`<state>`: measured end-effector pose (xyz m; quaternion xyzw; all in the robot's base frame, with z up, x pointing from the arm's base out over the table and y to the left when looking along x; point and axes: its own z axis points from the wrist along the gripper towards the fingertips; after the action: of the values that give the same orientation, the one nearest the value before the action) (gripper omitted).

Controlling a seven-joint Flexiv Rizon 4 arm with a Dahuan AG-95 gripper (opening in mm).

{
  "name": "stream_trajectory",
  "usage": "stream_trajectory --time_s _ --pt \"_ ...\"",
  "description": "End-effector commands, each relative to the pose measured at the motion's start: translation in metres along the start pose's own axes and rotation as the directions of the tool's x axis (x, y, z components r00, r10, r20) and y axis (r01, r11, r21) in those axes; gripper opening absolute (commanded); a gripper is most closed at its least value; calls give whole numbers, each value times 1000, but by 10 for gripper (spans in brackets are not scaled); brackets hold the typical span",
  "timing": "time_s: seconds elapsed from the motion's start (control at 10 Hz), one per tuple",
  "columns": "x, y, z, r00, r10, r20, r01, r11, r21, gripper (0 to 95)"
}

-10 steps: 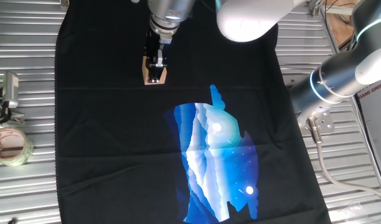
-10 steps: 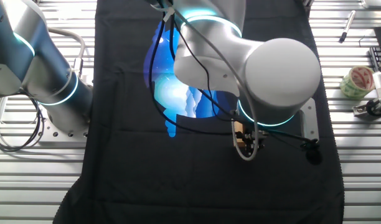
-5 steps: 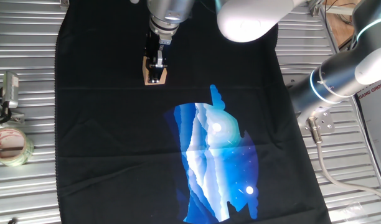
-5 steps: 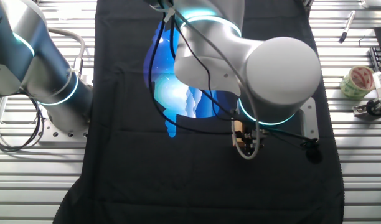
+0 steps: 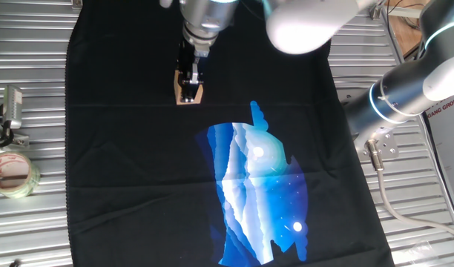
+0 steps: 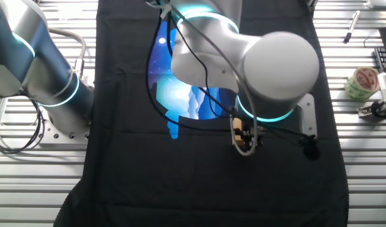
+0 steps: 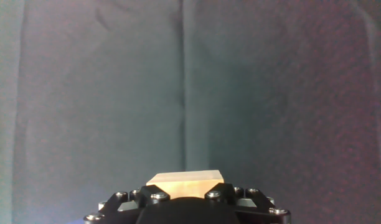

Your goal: Pick up the small block on the left and move it to the right

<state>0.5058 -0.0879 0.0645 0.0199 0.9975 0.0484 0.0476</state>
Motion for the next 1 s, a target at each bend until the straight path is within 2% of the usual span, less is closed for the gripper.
stream_trajectory --time_s 0.1,0.5,1.0 --pt "6 11 2 1000 20 11 -20 1000 20 0" --pt "14 33 -1 998 62 18 -62 997 47 0" --pt "23 50 -4 996 92 18 -93 993 69 0"
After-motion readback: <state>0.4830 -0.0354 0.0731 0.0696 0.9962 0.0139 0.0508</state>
